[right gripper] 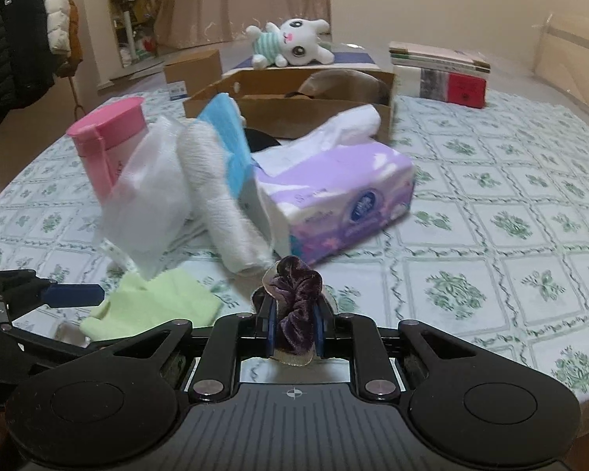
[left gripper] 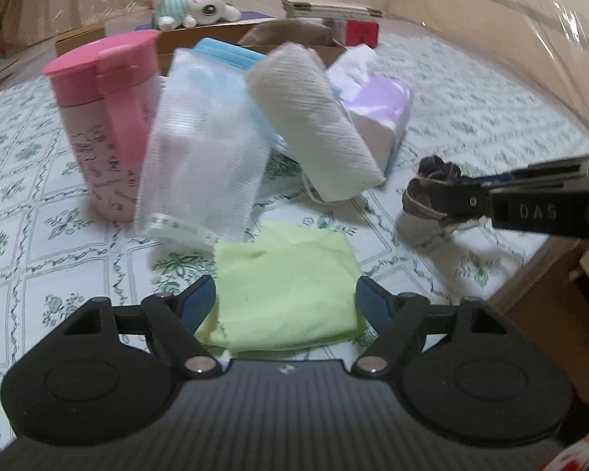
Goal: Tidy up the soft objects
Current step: 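Grasp the light green cloth with the left gripper while the right gripper holds the scrunchie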
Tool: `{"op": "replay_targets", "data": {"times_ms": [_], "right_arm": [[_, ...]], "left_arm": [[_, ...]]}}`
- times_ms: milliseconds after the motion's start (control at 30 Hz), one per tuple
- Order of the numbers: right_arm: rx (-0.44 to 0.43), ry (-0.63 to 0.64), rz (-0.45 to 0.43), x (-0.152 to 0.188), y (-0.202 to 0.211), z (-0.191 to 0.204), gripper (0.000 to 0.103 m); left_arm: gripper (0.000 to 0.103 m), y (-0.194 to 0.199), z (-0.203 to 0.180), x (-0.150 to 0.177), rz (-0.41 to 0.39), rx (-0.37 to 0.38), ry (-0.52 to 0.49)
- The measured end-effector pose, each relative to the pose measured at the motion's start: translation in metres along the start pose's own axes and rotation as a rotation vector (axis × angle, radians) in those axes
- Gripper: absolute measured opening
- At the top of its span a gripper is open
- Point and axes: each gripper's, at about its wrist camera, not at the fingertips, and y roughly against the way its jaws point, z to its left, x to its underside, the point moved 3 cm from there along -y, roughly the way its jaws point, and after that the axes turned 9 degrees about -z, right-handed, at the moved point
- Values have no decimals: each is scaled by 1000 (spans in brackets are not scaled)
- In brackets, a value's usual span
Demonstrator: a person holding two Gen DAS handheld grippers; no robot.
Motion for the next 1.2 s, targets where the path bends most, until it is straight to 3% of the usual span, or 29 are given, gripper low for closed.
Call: {"op": "replay_targets", "data": {"times_ms": [267, 500, 567, 1200], "right_arm": [[-2, -16, 6, 2, -2, -5, 18], [-7, -19, -2, 2, 0, -4, 18], [-8, -18, -6, 2, 2, -2, 18], [-26, 2, -84, -17, 29, 15, 18]], "left_arm": [[56, -10, -4, 10, 44, -31, -48], [15, -4, -1, 8, 58, -31, -54], [8, 0, 1, 8, 63, -30, -48], [6, 77, 27, -19, -43, -103, -2]]}}
